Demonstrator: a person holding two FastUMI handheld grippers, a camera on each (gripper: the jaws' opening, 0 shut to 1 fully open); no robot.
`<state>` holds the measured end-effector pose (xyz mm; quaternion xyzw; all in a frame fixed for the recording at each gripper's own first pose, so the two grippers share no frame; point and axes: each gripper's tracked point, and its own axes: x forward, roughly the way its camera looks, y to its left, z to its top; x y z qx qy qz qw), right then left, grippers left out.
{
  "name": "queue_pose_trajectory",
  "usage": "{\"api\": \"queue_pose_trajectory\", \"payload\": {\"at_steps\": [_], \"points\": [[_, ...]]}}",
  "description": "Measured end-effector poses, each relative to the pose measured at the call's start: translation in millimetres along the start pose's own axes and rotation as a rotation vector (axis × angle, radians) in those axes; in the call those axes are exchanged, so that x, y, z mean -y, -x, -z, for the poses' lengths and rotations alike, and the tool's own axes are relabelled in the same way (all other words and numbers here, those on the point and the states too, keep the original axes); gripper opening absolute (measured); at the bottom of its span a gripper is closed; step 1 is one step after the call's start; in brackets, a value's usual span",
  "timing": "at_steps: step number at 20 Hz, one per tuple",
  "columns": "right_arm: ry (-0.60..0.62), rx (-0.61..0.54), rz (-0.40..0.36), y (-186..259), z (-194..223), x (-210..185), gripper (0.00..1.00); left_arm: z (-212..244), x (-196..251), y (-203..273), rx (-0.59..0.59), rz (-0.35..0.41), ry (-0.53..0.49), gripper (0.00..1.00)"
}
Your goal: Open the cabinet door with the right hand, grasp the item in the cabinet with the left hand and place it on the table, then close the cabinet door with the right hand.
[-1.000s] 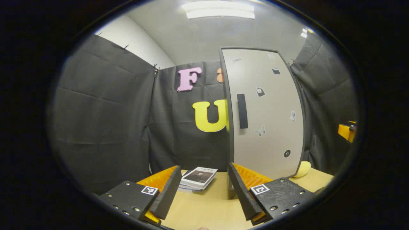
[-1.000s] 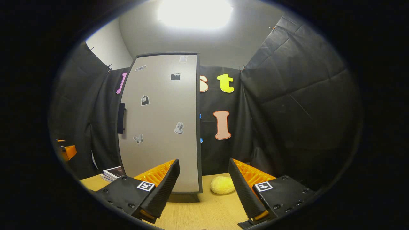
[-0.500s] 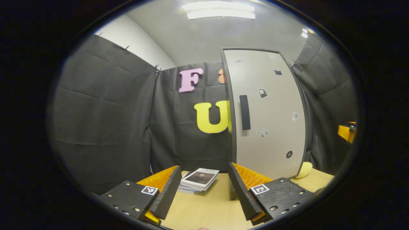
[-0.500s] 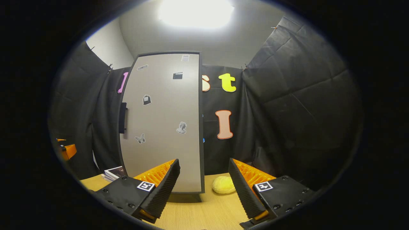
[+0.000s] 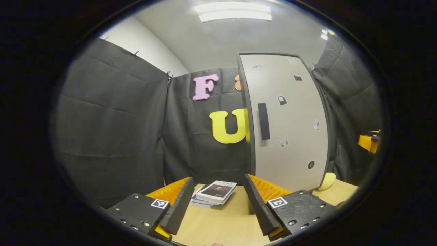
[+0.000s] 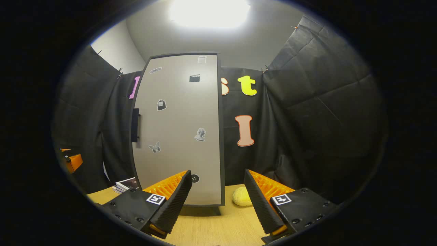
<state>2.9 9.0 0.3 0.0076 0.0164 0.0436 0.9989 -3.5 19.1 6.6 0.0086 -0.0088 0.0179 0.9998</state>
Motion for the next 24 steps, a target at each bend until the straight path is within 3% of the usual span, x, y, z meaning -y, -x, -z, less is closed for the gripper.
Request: {"api": "queue_pose_trajectory", "payload": {"at_steps": [11,24], "points": [[0.026,-0.008,-0.133,-46,-13,-63,0.98,5,-40,13,0.004,-0.067,-0.018,0.89],[0.005,0.042,-0.32,-110,-62,-197,0.97,29,-112,33,-0.037,-0.19,-0.015,0.89]]}}
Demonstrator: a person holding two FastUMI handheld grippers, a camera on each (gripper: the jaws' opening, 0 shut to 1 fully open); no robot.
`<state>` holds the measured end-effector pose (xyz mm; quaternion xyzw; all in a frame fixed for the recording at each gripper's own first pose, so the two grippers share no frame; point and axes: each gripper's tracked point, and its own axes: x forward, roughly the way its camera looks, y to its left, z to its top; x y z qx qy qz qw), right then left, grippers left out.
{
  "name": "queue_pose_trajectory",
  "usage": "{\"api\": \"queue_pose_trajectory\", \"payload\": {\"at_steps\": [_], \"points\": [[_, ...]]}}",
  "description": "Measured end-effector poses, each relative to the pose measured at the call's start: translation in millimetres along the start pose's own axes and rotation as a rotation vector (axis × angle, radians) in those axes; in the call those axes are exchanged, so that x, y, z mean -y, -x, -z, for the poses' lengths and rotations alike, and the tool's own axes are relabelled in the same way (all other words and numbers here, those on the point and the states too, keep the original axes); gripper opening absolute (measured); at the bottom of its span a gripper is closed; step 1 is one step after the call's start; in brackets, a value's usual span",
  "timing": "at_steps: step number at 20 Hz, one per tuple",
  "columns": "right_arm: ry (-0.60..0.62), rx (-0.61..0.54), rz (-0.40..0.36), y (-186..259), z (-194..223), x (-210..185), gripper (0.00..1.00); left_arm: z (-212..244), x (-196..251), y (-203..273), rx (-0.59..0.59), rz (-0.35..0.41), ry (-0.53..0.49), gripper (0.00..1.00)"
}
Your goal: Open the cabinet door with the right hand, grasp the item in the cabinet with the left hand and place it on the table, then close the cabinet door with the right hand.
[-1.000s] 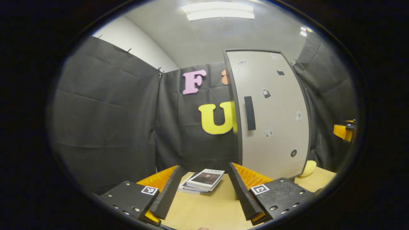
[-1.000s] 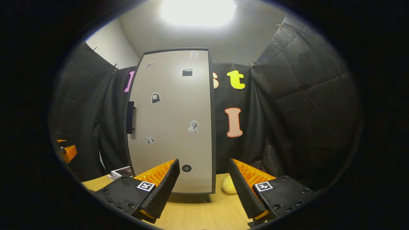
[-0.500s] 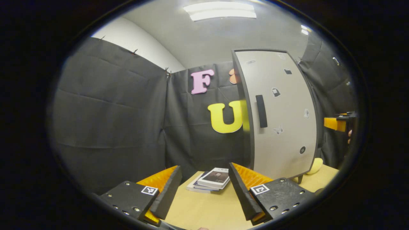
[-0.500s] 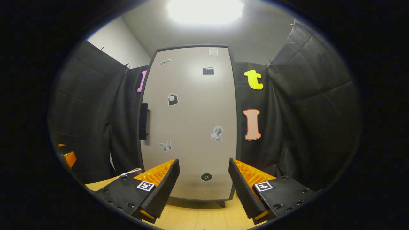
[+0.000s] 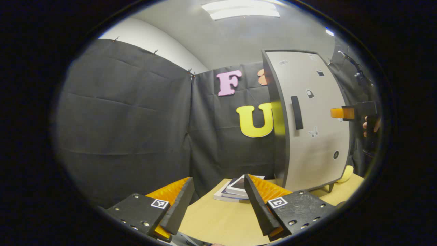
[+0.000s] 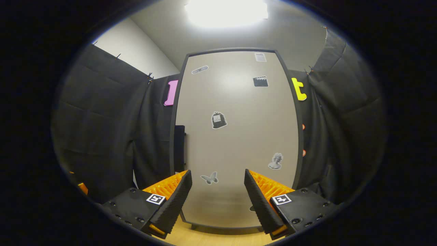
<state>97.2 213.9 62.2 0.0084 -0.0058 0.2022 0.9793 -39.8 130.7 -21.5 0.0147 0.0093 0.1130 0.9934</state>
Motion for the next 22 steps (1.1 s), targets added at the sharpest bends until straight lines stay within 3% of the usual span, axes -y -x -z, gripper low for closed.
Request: {"api": "queue_pose_trajectory", "payload": {"at_steps": [16,22], "points": [[-0.074,-0.021,-0.042,-102,-18,-82,0.97,24,-76,6,-0.047,-0.115,-0.006,0.89],[-0.076,-0.096,-0.024,-131,-5,-93,0.81,34,-94,6,-0.061,-0.135,-0.004,0.89]]}}
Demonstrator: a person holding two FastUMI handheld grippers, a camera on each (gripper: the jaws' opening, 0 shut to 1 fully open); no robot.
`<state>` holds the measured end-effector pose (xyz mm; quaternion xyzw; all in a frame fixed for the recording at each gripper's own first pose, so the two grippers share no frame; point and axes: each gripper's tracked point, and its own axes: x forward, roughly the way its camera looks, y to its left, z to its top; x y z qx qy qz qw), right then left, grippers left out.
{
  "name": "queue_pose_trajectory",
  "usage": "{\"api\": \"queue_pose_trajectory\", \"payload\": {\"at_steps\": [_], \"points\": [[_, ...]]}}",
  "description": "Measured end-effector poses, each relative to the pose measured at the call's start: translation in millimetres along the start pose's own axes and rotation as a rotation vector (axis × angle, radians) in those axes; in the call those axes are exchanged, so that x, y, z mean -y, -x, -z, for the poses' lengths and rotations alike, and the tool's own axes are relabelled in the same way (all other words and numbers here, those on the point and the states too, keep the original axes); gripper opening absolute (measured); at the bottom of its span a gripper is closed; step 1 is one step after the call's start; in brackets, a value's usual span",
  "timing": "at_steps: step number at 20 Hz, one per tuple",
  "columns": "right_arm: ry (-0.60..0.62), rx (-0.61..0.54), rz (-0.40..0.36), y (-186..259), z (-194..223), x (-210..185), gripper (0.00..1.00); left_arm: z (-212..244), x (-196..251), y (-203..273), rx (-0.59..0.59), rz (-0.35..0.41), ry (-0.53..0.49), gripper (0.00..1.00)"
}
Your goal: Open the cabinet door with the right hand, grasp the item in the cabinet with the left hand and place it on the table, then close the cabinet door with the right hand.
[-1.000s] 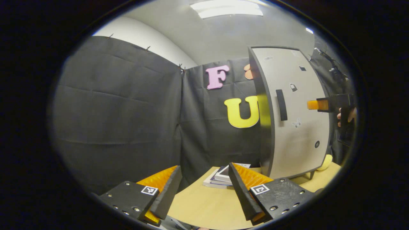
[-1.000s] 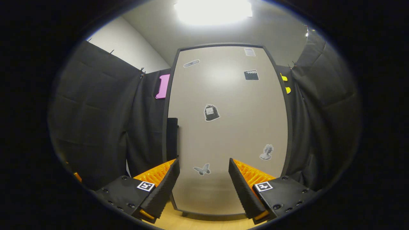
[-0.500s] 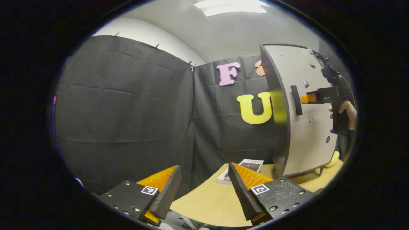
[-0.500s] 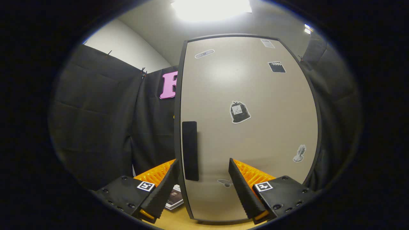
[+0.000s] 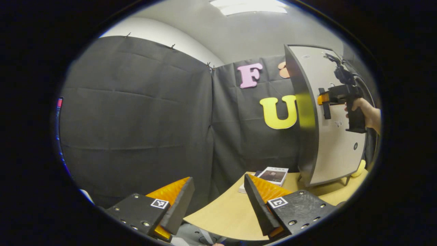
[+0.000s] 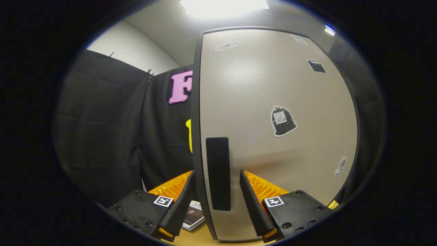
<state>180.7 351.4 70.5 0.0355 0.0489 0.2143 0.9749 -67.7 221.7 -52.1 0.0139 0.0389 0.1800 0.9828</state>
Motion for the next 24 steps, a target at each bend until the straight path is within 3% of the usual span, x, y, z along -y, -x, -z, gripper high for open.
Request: {"api": "queue_pose_trajectory", "payload": {"at_steps": [2,3,5,6,7,10,12,13,24], "points": [[-0.013,-0.056,-0.003,-8,13,-2,0.81,1,-5,-2,-0.003,-0.005,0.003,0.89],[-0.017,-0.066,0.008,-10,12,-1,0.75,3,-6,-2,-0.003,-0.006,0.003,0.89],[-0.017,-0.061,0.026,-11,11,2,0.46,2,-9,-2,-0.003,-0.007,0.002,0.89],[-0.01,-0.065,0.033,-12,11,2,0.43,2,-9,-3,-0.003,-0.007,0.002,0.89],[0.0,-0.066,0.04,-9,10,3,0.34,4,-9,-5,-0.004,-0.004,0.005,0.89],[0.031,-0.097,0.041,-13,14,4,0.31,3,-7,-6,-0.003,0.008,0.005,0.89],[0.026,-0.113,0.029,-10,14,4,0.12,2,-5,-6,0.002,0.023,0.002,0.89],[0.02,-0.114,0.018,-12,14,3,0.08,2,-4,-7,0.007,0.031,0.001,0.89],[0.003,-0.156,-0.108,18,9,-3,0.09,-17,33,-14,0.048,0.131,0.002,0.89]]}}
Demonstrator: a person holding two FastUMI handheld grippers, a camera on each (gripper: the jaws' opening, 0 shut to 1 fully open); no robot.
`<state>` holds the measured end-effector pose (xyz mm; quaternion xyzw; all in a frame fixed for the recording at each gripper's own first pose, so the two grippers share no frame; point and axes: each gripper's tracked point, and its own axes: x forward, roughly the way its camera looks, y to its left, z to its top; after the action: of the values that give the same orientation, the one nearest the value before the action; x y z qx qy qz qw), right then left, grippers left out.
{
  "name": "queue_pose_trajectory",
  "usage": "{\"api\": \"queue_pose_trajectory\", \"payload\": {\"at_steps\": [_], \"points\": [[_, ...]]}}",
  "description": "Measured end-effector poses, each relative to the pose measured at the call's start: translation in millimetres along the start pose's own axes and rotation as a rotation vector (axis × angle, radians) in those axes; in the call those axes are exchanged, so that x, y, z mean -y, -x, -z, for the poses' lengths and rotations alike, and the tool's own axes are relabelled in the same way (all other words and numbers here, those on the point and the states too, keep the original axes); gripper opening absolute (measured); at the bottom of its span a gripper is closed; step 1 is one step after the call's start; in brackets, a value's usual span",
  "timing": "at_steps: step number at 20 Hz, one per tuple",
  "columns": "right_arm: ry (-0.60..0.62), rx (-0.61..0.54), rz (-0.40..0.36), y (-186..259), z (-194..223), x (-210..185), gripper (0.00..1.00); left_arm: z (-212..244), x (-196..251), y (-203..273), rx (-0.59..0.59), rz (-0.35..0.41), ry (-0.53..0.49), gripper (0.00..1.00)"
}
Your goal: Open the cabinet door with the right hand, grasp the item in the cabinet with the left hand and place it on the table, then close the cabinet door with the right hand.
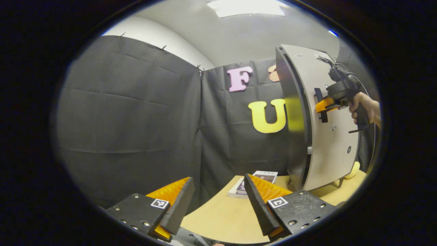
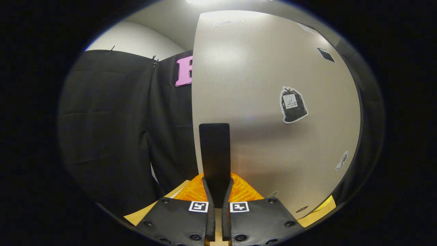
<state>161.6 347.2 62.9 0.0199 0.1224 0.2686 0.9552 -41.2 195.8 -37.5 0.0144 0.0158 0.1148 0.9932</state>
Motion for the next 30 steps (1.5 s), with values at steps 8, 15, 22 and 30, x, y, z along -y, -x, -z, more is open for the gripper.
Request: {"api": "queue_pose_trajectory", "payload": {"at_steps": [8,15,22,30], "points": [[0.009,-0.014,-0.091,33,0,-3,0.09,-20,58,0,0.034,0.101,-0.005,0.89],[0.008,-0.028,-0.155,54,1,2,0.09,-32,110,-1,0.057,0.185,-0.004,0.89],[0.008,-0.027,-0.194,69,3,15,0.07,-45,165,1,0.075,0.264,-0.002,0.89],[0.008,-0.01,-0.179,84,3,30,0.07,-54,235,18,0.083,0.374,0.001,0.89]]}}
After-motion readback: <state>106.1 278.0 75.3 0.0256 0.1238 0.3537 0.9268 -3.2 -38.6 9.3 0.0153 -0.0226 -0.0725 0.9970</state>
